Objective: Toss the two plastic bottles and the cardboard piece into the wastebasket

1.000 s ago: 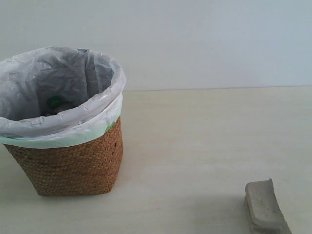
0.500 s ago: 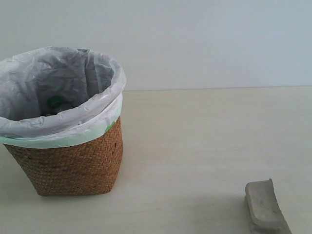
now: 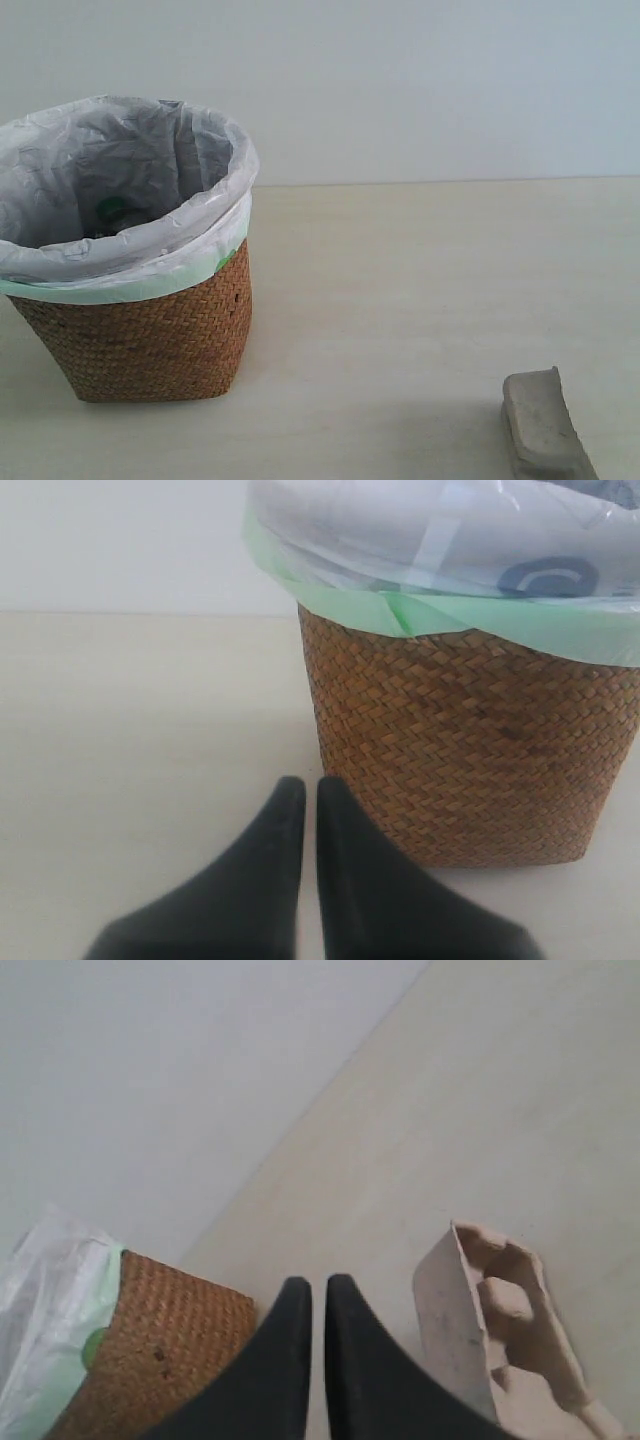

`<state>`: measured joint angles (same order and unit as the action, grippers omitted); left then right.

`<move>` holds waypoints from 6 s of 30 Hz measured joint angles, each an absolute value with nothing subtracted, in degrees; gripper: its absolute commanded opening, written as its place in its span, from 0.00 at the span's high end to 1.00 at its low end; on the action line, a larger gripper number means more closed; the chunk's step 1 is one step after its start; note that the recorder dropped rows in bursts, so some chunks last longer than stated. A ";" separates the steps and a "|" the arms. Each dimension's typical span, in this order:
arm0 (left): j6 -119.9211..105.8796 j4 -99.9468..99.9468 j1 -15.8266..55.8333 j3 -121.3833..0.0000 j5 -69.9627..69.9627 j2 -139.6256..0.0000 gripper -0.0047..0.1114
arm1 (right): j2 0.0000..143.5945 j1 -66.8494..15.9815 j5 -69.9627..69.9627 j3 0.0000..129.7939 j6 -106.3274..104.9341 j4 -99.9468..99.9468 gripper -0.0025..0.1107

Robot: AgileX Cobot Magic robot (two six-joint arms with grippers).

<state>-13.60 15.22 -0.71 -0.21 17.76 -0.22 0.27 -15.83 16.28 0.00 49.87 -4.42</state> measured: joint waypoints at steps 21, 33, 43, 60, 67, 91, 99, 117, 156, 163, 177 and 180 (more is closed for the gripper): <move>-13.60 15.22 -0.71 -0.21 17.76 -0.22 0.93 | 39.23 -24.37 29.39 26.99 26.08 -1.36 0.88; -13.60 15.22 -0.71 -0.21 17.86 -0.22 0.93 | 69.32 -24.50 40.85 40.46 26.61 1.95 0.29; -13.60 15.22 -0.71 -0.21 17.86 -0.22 0.93 | 80.73 -24.50 36.20 40.46 27.64 4.16 0.30; -13.60 15.22 -0.71 -0.21 17.86 -0.22 0.93 | 91.83 -24.50 30.45 40.50 27.64 4.48 0.37; -13.60 15.22 -0.71 -0.21 17.86 -0.22 0.93 | 92.69 -24.50 29.88 40.50 27.64 4.96 0.77; -13.60 15.22 -0.71 -0.21 17.86 -0.22 0.93 | 85.33 -24.50 39.19 54.31 24.01 5.09 0.98; -13.60 15.22 -0.71 -0.21 17.86 -0.22 0.93 | 77.72 -24.60 42.25 59.53 22.79 6.78 0.98; -13.60 15.11 -0.71 -0.21 17.86 -0.22 0.93 | 74.30 -24.60 69.45 61.53 39.69 48.45 0.98; -13.60 15.11 -0.71 -0.21 17.86 -0.22 0.93 | 80.03 -24.60 59.58 59.92 40.95 38.34 0.98; -13.60 15.11 -0.71 -0.21 17.86 -0.22 0.93 | 82.41 -24.60 50.96 59.92 41.59 36.32 0.98; -13.60 15.11 -0.71 -0.21 17.86 -0.22 0.93 | 96.02 -29.57 42.33 85.31 25.06 4.85 0.84; -13.60 15.11 -0.71 -0.21 17.86 -0.22 0.93 | 99.50 -32.95 39.96 97.25 7.82 -24.98 0.51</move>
